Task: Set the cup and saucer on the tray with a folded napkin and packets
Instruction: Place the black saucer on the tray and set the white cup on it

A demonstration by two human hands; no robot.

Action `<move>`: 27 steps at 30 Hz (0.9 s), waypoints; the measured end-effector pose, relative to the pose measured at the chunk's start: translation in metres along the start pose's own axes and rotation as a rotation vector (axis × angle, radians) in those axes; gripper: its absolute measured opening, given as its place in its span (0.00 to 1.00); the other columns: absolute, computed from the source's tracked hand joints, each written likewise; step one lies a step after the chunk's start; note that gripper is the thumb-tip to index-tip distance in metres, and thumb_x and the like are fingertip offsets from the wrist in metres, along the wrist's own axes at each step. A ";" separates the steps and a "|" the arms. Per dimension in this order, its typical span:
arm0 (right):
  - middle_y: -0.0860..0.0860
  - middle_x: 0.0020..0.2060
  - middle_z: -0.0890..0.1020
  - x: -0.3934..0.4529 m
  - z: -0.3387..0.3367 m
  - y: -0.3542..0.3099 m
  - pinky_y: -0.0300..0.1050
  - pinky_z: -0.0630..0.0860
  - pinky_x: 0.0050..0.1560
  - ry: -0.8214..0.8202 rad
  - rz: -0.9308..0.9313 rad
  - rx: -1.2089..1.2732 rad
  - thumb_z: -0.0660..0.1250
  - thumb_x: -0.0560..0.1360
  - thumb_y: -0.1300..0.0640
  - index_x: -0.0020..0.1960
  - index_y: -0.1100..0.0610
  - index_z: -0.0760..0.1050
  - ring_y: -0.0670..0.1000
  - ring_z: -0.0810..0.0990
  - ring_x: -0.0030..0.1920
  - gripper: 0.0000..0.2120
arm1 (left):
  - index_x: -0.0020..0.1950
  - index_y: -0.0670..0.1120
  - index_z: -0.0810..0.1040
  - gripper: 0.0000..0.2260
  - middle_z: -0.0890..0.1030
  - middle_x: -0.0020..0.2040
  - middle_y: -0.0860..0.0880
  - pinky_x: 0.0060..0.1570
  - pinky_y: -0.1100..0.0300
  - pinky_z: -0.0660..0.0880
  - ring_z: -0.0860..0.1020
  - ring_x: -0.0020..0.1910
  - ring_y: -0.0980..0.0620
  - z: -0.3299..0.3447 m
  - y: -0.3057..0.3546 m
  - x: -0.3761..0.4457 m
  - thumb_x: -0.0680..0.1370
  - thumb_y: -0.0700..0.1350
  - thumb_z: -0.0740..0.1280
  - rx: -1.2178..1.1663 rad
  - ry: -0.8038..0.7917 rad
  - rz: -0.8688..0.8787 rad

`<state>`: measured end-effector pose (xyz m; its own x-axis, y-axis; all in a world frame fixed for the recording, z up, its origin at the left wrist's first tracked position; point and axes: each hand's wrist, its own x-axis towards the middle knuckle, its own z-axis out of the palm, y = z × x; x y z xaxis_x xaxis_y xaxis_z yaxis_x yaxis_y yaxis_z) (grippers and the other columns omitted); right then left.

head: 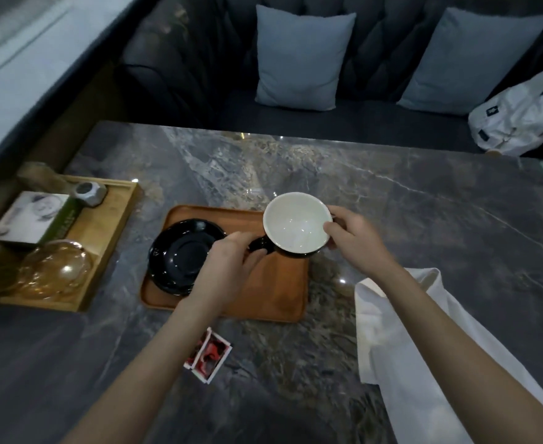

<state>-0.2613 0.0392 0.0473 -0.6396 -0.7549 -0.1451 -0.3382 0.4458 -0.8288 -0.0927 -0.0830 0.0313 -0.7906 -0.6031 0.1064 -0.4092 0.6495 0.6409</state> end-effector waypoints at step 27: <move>0.56 0.50 0.81 0.069 0.172 -0.030 0.53 0.77 0.51 -0.339 -0.066 -0.108 0.59 0.76 0.58 0.63 0.56 0.71 0.59 0.80 0.50 0.16 | 0.56 0.40 0.78 0.11 0.81 0.49 0.40 0.49 0.48 0.75 0.79 0.48 0.41 -0.050 -0.138 -0.043 0.75 0.41 0.67 0.153 0.065 -0.366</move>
<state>-0.1767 -0.1087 -0.0304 -0.3550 -0.8923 -0.2789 -0.4538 0.4253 -0.7831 0.0206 -0.1706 -0.0236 -0.5511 -0.8325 -0.0570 -0.7256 0.4444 0.5254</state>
